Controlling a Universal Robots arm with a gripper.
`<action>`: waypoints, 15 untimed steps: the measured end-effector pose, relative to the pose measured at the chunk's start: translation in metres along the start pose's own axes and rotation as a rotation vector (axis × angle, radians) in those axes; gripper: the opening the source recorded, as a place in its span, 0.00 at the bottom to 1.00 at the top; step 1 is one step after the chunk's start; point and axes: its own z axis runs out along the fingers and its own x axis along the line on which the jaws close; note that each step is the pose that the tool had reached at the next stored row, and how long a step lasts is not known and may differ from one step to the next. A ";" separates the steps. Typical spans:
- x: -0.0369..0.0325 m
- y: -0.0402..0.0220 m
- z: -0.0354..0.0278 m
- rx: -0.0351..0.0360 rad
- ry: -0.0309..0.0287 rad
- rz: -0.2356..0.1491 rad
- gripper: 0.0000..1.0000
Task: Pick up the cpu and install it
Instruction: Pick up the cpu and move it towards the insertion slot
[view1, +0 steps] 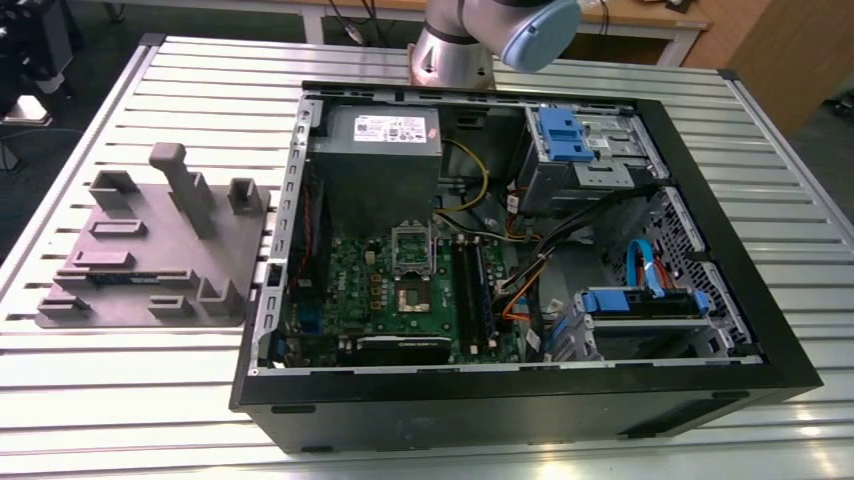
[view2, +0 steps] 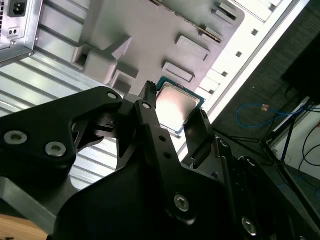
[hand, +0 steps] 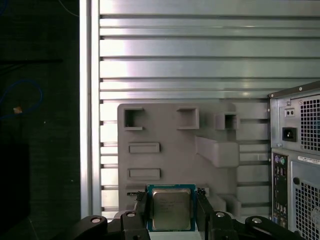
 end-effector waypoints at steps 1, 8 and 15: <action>-0.0004 0.0000 0.0000 0.0000 0.0001 0.000 0.47; -0.0032 0.0001 0.0001 0.0000 0.0000 0.000 0.47; -0.0044 0.0001 0.0001 0.0001 0.0001 0.000 0.47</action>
